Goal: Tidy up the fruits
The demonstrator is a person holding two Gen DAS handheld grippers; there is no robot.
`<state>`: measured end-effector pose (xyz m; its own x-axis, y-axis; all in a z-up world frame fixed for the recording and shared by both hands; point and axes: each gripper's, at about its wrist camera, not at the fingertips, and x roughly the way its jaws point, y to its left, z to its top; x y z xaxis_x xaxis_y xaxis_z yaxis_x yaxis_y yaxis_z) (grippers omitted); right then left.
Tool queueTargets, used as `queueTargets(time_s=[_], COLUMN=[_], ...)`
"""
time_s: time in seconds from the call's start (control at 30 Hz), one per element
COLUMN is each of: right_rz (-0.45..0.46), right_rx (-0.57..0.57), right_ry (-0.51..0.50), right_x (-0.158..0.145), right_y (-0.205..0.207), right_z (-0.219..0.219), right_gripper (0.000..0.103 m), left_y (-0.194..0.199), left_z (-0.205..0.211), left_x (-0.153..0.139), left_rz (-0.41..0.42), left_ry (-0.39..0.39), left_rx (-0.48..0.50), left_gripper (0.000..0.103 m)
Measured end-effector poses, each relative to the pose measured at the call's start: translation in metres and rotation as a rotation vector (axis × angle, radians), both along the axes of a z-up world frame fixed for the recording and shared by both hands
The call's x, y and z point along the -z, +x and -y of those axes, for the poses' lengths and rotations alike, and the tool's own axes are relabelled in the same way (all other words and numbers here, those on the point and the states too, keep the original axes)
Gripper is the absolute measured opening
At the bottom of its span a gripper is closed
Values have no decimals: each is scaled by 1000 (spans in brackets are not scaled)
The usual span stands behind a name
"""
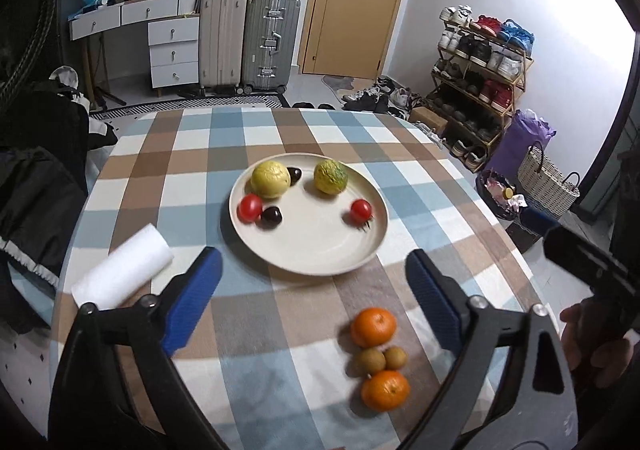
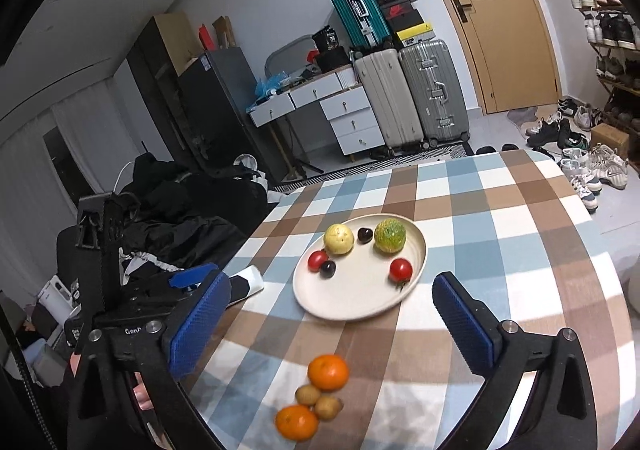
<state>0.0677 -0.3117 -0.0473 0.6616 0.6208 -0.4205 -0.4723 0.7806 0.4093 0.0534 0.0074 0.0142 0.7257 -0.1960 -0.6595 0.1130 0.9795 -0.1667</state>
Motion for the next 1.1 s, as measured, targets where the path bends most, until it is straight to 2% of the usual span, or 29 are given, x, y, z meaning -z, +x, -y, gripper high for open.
queueTargets(time_s=[0.07, 0.2, 0.47, 0.77, 0.93, 1.03, 1.1], right_rz=[10, 31, -7, -73, -104, -114, -121], right_rx=[-1, 20, 59, 105, 109, 112, 114], right_ry=[-11, -49, -68, -86, -94, -97, -98], right_x=[3, 12, 38, 67, 80, 84, 86], right_y=[-15, -38, -74, -86, -89, -89, -89], right_z=[1, -1, 7, 21, 23, 25, 25], right_gripper=[103, 103, 103, 103, 103, 103, 103], left_y=[-11, -30, -55, -62, -60, -55, -54], left_z=[3, 13, 23, 38, 48, 52, 55], left_x=[2, 9, 43, 82, 93, 97, 100], left_rz=[6, 1, -77, -153, -166, -203, -214], left_ry=[1, 17, 16, 54, 70, 31, 42], left_rx=[0, 22, 58, 105, 142, 188, 198], left_gripper=[102, 102, 102, 102, 101, 89, 76])
